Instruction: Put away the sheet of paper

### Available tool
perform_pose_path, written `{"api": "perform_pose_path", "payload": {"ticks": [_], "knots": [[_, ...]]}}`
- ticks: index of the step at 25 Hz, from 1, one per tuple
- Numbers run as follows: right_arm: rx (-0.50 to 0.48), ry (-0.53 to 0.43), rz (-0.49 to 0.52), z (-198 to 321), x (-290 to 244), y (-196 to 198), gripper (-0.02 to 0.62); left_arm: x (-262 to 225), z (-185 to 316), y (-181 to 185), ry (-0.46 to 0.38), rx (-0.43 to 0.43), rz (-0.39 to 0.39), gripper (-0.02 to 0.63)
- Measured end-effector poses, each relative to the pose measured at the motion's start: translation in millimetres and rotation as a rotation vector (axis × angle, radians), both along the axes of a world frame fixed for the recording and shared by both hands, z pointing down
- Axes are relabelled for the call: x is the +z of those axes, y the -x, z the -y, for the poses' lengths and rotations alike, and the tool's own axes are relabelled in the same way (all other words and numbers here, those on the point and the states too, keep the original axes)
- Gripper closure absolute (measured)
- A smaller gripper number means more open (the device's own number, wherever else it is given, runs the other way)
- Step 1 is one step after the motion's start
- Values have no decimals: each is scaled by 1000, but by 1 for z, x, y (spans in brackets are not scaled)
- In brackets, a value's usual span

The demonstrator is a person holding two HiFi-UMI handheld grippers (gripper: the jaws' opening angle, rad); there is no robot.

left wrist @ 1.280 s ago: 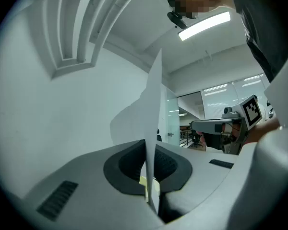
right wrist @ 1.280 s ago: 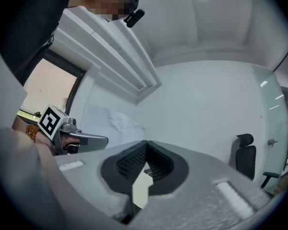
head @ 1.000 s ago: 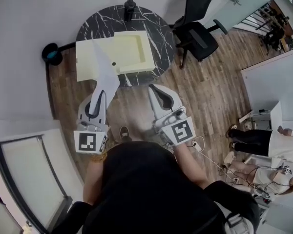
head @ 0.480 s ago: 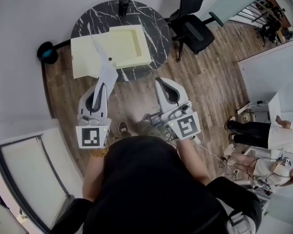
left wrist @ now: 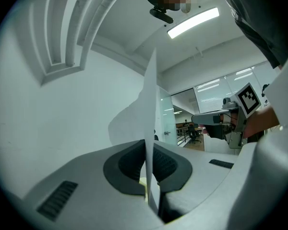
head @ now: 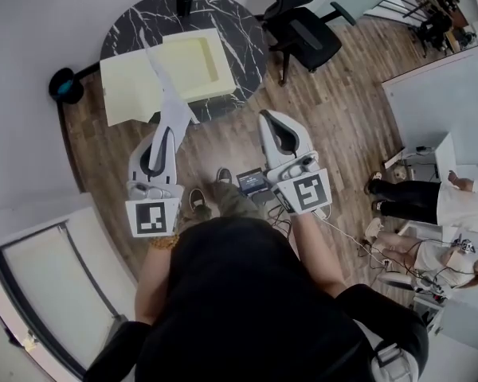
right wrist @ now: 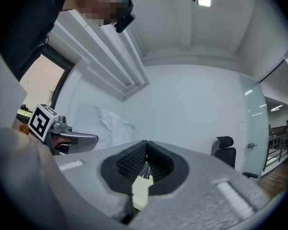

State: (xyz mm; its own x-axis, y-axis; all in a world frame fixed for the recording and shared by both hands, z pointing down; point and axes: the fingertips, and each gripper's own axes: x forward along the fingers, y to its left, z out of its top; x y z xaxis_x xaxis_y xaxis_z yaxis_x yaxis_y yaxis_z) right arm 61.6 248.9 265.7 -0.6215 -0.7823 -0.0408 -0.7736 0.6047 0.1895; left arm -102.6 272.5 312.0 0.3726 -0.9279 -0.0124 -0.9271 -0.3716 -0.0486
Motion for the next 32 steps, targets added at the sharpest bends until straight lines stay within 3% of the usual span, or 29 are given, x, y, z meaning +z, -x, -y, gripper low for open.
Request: {"api": "perform_pose_path", "payload": {"ticks": [19, 32], "knots": [[-62, 65, 32, 74, 20, -42, 598, 13, 62, -68, 52, 7, 64, 597], [-132, 129, 78, 127, 41, -56, 598, 20, 109, -93, 88, -27, 122, 597]]}}
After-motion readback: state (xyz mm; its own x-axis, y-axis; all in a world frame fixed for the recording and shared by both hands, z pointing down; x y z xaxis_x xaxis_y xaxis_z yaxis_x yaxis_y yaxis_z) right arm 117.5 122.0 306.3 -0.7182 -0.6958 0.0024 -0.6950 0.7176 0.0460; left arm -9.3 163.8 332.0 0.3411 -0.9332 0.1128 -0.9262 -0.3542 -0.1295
